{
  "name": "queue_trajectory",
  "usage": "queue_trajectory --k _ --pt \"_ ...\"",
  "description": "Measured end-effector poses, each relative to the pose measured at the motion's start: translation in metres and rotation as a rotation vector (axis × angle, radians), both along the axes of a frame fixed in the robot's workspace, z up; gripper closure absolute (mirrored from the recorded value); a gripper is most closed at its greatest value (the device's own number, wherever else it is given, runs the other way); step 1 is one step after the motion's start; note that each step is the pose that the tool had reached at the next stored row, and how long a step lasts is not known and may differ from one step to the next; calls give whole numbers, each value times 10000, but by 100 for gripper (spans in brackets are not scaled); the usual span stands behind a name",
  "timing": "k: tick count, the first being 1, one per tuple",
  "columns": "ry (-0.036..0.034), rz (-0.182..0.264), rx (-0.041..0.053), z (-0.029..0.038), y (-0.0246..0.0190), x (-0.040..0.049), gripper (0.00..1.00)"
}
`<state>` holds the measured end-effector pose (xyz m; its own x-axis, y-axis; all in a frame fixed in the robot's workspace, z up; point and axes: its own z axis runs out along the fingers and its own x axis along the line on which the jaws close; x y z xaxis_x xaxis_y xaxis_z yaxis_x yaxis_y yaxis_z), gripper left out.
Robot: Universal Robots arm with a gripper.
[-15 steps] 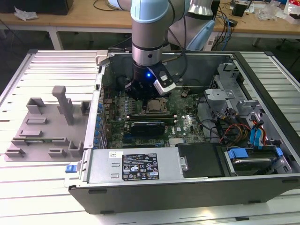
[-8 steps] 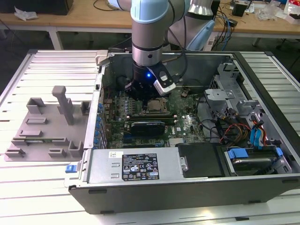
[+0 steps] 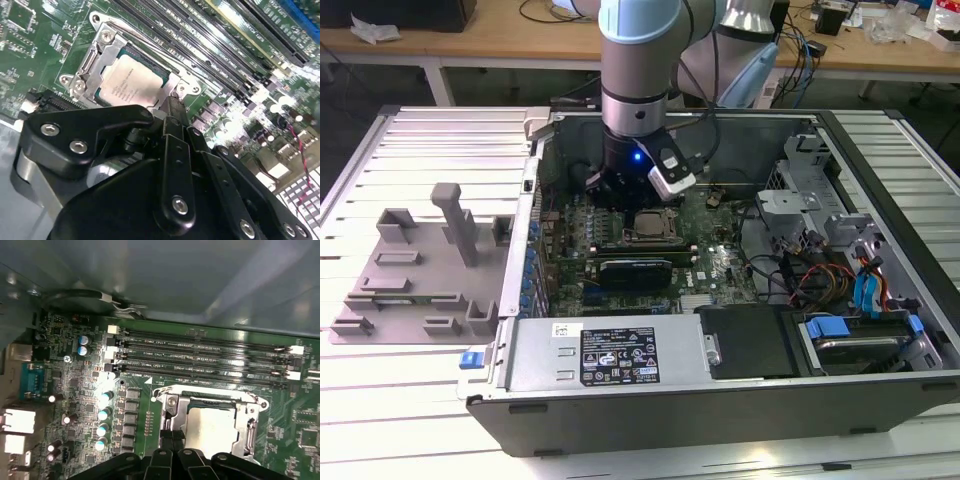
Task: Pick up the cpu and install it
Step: 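Close the cpu cover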
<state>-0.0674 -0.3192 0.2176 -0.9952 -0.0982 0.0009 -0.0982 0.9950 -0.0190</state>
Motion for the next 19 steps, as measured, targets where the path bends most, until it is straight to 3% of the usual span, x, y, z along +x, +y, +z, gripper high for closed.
queue_trajectory --k 1,2,3,4,6,9,11,12,16,19 --pt "1 0 -1 88 0 0 89" --pt "-1 0 0 117 0 0 89" --pt "-94 0 0 117 0 -3 89" --pt "-114 3 1 116 0 1 89" --pt "-114 -1 -2 117 0 31 89" --pt "-106 -1 -1 116 -3 168 89" --pt "-93 1 0 116 -4 307 89" --pt "-90 0 -1 117 -5 328 89" --pt "-91 0 0 116 -61 328 89" --pt "-90 -1 9 142 -72 328 89"
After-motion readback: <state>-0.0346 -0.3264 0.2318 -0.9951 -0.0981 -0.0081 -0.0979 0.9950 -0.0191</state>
